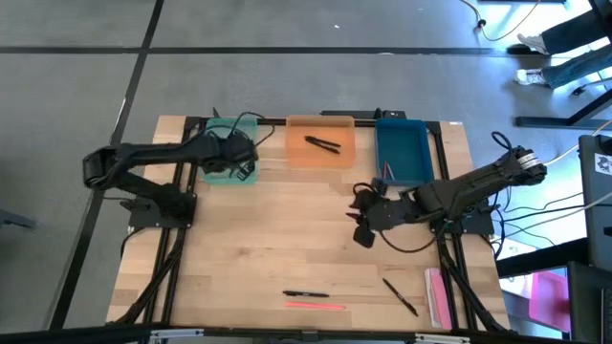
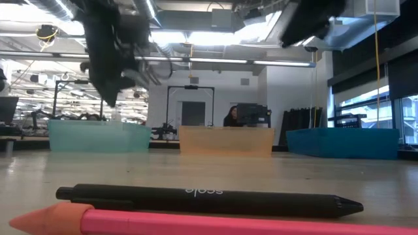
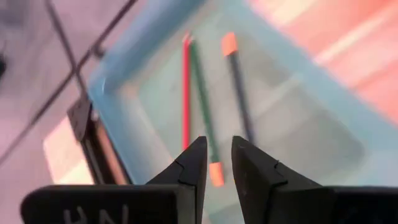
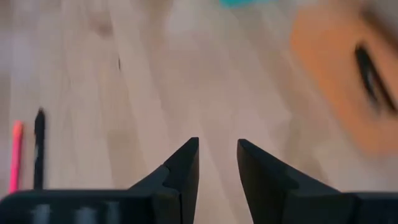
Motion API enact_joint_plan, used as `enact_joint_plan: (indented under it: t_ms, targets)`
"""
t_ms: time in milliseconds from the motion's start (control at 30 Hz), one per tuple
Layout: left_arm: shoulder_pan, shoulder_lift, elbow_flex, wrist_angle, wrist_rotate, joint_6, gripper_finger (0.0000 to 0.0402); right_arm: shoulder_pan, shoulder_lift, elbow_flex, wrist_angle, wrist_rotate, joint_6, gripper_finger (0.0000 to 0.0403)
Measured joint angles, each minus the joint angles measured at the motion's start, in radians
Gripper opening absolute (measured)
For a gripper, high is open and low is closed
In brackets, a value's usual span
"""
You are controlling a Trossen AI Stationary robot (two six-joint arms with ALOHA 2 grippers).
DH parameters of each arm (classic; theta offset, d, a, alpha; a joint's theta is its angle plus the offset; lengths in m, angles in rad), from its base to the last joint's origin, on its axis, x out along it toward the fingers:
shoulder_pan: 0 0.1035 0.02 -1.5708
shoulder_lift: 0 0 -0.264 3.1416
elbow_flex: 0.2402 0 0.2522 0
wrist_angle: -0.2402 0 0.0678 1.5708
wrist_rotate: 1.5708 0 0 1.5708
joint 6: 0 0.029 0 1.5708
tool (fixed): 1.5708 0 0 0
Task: Sort crayons/erasers/pens/pencils in bins
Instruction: Put the black pen into the orange bin
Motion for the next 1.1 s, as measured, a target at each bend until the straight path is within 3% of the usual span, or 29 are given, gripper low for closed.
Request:
enact_joint_plan:
  t_ms: [233, 467, 567, 700, 867, 1100]
  targets:
    - [-0.231, -0.126, 0.0, 0.072, 0.0, 0.121, 0.0065, 0.089, 0.009, 0.0, -0.211, -0.141, 0.389, 0.0113]
    - [-0.438, -0.13, 0.0, 0.214, 0.029, 0.295, 0.0065, 0.217, 0.037, 0.0, -0.317, -0.258, 0.778, 0.0113]
    - [-0.496, -0.119, 0.0, 0.28, 0.11, 0.398, 0.0065, 0.275, 0.064, 0.0, -0.333, -0.323, 0.96, 0.0113]
    - [-0.545, -0.115, 0.0, 0.381, 0.317, 0.545, 0.0065, 0.339, 0.114, 0.0, -0.332, -0.398, 1.139, 0.0113]
    - [-0.561, -0.115, 0.0, 0.496, 0.537, 0.639, 0.0065, 0.4, 0.191, 0.0, -0.317, -0.527, 1.262, 0.0113]
    - [-0.561, -0.116, 0.0, 0.511, 0.582, 0.641, 0.0065, 0.462, 0.287, 0.0, -0.214, -0.586, 1.281, 0.0113]
